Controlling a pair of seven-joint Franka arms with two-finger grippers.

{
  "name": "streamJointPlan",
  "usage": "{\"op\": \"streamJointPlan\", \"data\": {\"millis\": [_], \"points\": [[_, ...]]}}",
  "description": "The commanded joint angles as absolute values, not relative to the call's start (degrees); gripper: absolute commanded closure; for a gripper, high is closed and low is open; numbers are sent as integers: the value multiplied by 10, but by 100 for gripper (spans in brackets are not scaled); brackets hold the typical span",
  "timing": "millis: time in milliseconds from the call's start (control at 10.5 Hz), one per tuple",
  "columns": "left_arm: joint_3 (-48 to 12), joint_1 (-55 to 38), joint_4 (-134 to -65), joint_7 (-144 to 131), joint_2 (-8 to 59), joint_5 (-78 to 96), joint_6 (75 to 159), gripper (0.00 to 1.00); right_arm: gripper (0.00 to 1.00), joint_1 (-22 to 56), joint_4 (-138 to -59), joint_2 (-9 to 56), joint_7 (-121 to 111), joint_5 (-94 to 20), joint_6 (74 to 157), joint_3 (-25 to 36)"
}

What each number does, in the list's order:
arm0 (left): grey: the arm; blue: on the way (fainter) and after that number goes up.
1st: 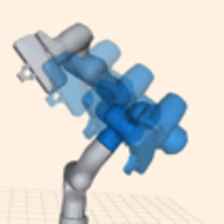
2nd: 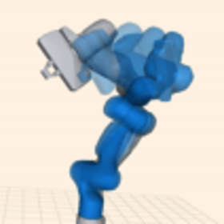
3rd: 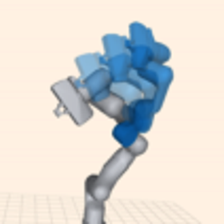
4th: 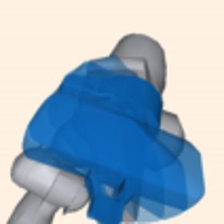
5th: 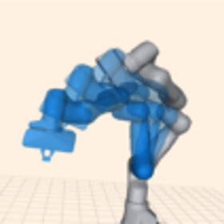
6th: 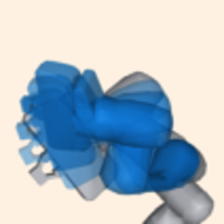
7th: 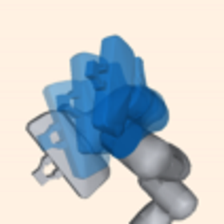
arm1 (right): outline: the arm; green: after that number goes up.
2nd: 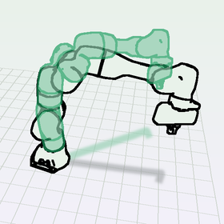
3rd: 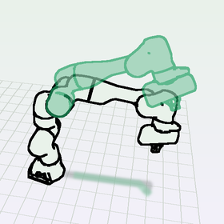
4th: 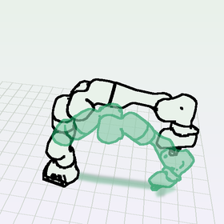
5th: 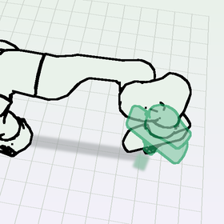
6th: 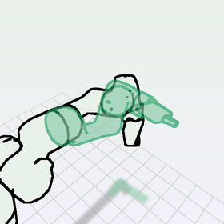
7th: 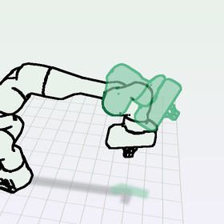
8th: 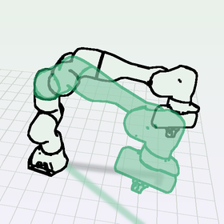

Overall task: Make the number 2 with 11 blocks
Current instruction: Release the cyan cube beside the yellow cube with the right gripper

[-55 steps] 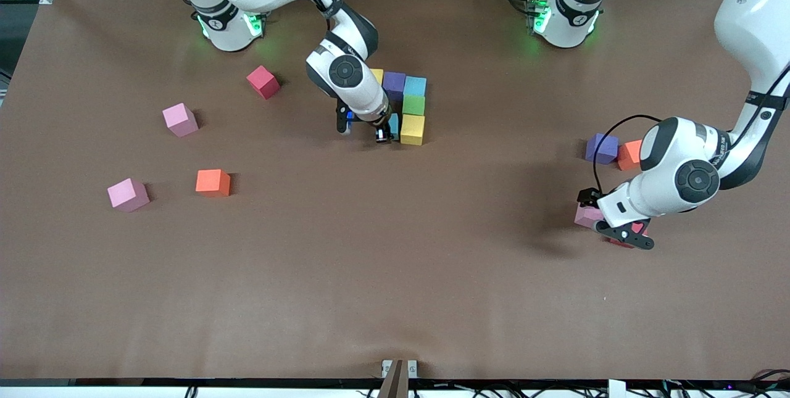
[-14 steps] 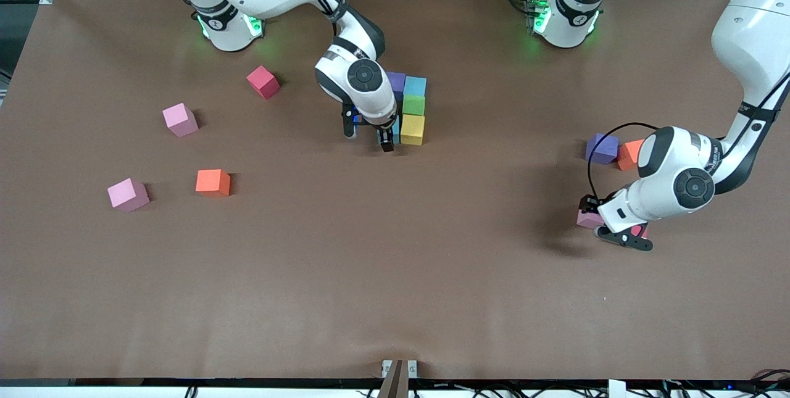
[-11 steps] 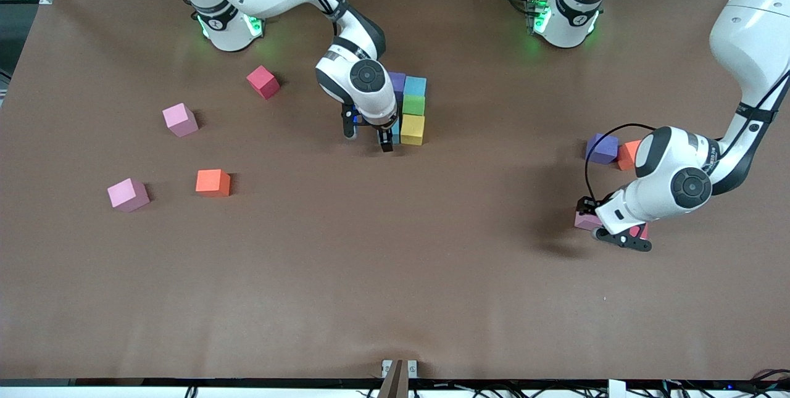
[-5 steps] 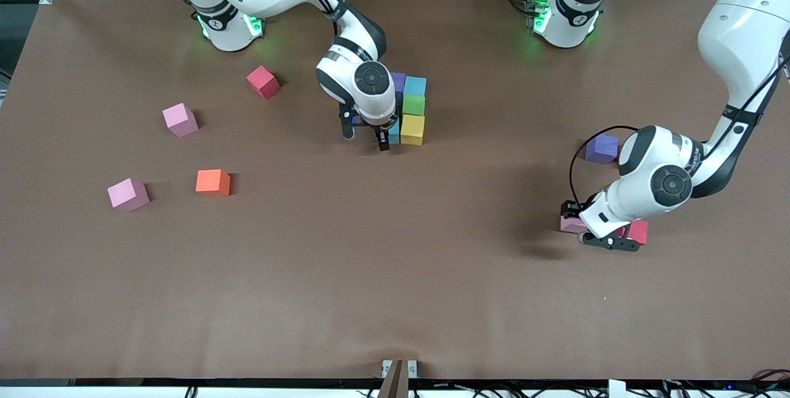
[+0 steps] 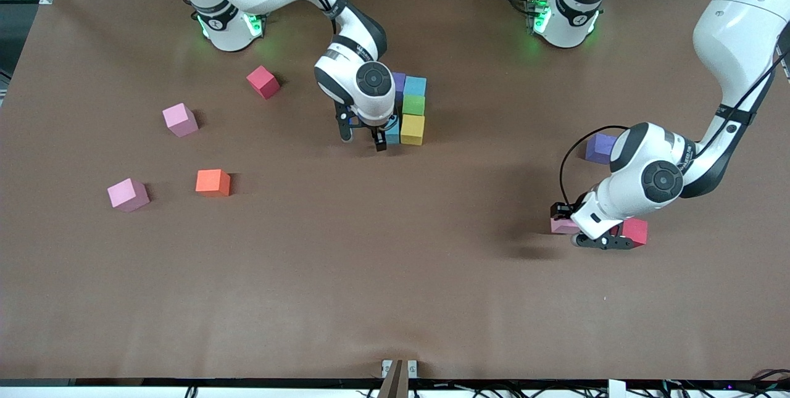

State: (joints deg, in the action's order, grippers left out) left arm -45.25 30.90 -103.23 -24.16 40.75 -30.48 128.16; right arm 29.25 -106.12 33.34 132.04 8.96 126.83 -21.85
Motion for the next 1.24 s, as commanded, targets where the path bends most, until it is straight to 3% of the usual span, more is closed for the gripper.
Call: {"op": "streamJointPlan", "data": {"millis": [0, 666, 1046, 1141], "points": [[-469, 308, -1029, -279, 400, -306, 1275, 39, 0, 281, -1055, 312, 1293, 97, 1231, -221], [-557, 309, -1025, -441, 383, -260, 1228, 38, 0, 183, -1061, 236, 1053, 94, 1116, -221], [-622, 297, -1026, -610, 383, -250, 1207, 38, 0, 133, -1098, 173, 856, 94, 1094, -212], [-627, 282, -1026, -644, 382, -250, 1192, 38, 0, 134, -1110, 157, 807, 92, 1098, -185]]}}
